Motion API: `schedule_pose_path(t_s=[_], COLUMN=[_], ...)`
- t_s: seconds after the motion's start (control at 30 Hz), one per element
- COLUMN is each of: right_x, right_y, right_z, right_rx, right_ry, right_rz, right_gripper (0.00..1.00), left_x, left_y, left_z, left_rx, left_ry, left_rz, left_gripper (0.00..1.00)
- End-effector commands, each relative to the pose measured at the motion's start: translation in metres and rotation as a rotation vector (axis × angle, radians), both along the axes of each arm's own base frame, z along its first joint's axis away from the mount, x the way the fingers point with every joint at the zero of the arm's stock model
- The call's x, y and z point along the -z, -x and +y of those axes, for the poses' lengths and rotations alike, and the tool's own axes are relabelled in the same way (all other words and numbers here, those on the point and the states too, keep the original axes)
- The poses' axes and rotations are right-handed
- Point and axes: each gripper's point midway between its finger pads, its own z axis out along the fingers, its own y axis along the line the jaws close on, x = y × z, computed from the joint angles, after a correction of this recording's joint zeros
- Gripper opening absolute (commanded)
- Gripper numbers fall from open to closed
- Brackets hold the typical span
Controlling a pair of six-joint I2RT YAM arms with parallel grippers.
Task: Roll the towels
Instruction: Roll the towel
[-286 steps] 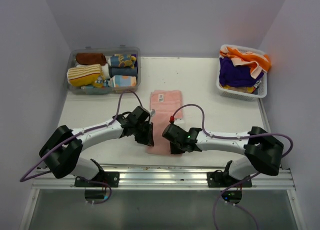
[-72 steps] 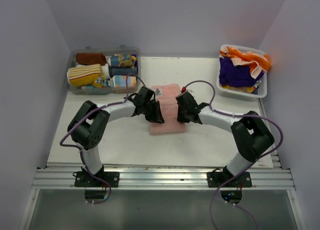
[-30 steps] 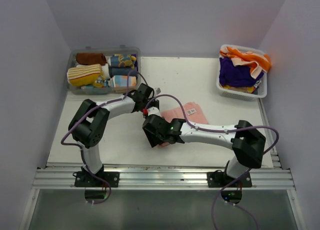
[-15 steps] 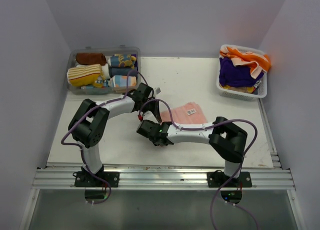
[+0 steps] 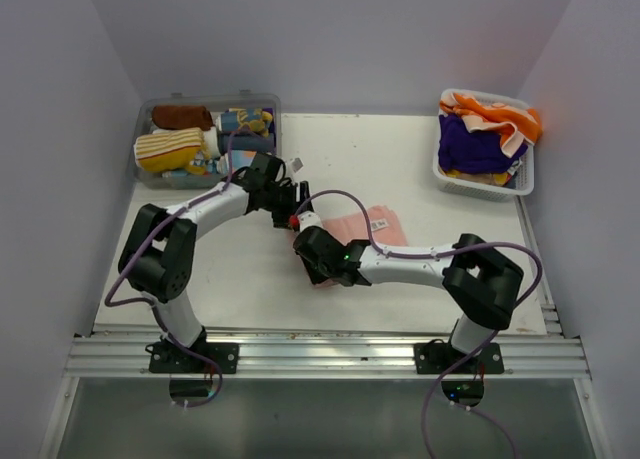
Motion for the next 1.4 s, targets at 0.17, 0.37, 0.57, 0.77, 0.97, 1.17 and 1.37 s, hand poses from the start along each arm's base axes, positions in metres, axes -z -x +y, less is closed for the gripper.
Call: schedule_pose_path(t_s=[0.17, 0.37, 0.57, 0.77, 0.97, 1.17, 1.37], right_x=[0.001, 0.001, -0.005, -0.011, -0.012, -0.012, -0.016], right_y=[0.015, 0.015, 0.015, 0.015, 0.016, 0.017, 0.016], right_z=[-0.006, -0.01, -0.008, -0.003, -0.005, -0.008, -0.012], right_rx=[0.006, 0.011, 0.011, 0.003, 0.005, 0.008, 0.007], right_ry=[-0.126, -0.133, -0.17, -0.207, -0.21, -0.203, -0.188], right_rz=[0.137, 0.148, 0.152, 0.157, 0.155, 0.152, 0.14], right_gripper=[0.0, 0.0, 0.0, 0.0, 0.0, 0.0, 0.0], left_x=[-0.056, -0.048, -0.02, 0.003, 0.021, 0.042, 0.046], left_y=[-0.007, 0.005, 0.022, 0.028, 0.026, 0.025, 0.024], left_z=[0.041, 0.057, 0.051, 0.041, 0.031, 0.024, 0.021], left_rx=[-0.109, -0.171, -0.201, -0.225, -0.245, -0.272, -0.308], left_ry=[-0.014, -0.04, 0.021, 0.056, 0.043, 0.012, -0.012], left_rz=[-0.094, -0.1, -0.021, 0.023, 0.041, 0.084, 0.111], left_gripper=[0.66, 0.82, 0.8, 0.8, 0.75, 0.67, 0.36])
